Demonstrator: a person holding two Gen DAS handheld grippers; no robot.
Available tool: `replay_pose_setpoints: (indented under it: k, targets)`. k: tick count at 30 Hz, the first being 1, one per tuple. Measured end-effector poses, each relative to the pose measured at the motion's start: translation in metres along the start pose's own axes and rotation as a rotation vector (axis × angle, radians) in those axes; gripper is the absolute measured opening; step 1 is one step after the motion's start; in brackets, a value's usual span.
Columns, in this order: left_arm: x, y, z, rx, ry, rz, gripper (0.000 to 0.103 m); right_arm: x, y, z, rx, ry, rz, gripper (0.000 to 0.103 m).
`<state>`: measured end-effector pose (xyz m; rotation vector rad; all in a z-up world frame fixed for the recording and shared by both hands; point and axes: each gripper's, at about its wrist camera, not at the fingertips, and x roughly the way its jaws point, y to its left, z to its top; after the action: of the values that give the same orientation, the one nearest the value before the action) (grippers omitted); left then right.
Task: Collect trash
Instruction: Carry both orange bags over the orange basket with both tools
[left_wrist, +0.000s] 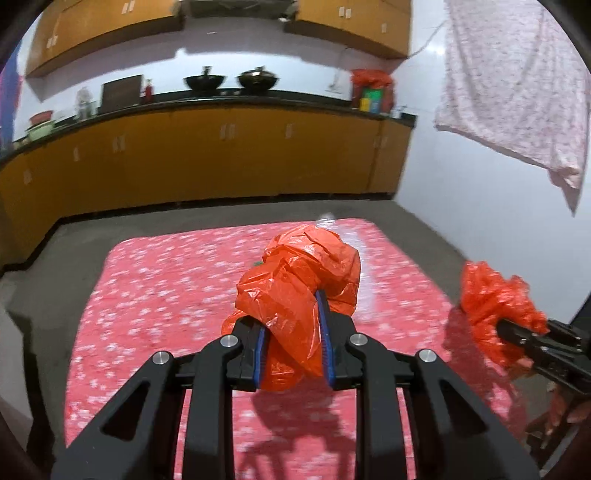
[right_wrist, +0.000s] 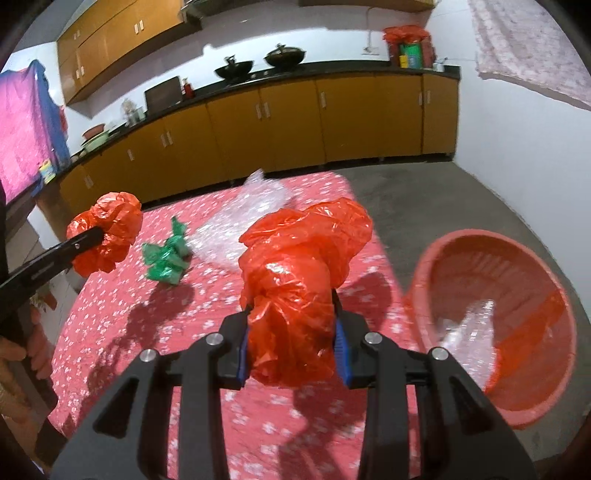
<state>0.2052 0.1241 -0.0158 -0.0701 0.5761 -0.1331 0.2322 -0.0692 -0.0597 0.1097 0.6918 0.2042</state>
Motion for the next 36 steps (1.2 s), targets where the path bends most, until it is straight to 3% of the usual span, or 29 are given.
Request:
replay_pose_setpoints:
  k: [18,36]
  targets:
    - [0.030,-0.149,0.004,0.116,0.028,-0.281,0.023,-0.059,-0.112,-0.012,0.155,-0.072,-0.201,0.035]
    - [0.059,-0.231,-0.009,0.163,0.106,-0.389,0.023,-0.064,-0.168,-0.025,0.210,-0.082,-0.290,0.035]
